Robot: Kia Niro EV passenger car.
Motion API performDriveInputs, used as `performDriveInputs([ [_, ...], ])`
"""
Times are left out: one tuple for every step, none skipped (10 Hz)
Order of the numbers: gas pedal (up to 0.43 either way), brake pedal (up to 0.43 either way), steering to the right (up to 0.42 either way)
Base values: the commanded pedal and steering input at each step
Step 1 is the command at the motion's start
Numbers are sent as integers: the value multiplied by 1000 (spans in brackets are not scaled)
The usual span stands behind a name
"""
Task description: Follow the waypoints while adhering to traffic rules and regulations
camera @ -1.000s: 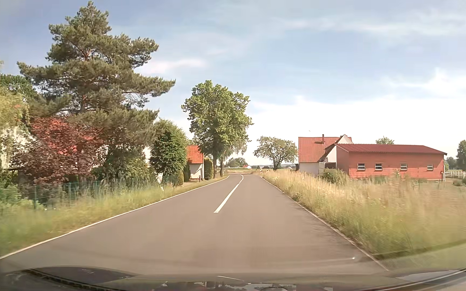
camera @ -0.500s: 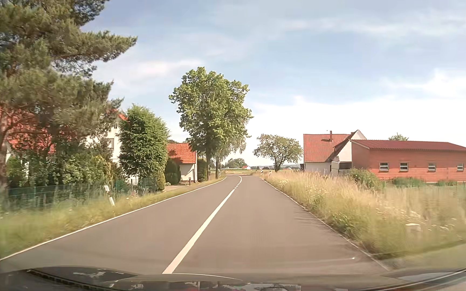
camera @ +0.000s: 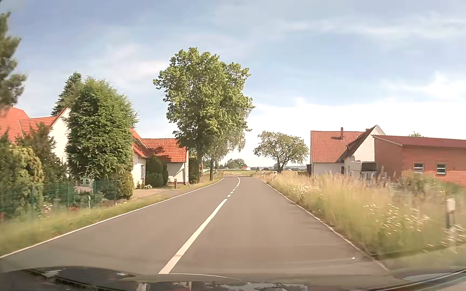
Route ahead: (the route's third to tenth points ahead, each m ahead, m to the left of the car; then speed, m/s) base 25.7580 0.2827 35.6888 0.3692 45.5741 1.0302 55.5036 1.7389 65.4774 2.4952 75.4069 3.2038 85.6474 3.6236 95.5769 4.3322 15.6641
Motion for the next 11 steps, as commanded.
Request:
performDriveInputs([
  [150,0,-1],
  [150,0,-1],
  [150,0,-1],
  [150,0,-1],
  [150,0,-1],
  [150,0,-1],
  [150,0,-2],
  [150,0,-2],
  [150,0,-2],
  [150,0,-1],
  [150,0,-2],
])
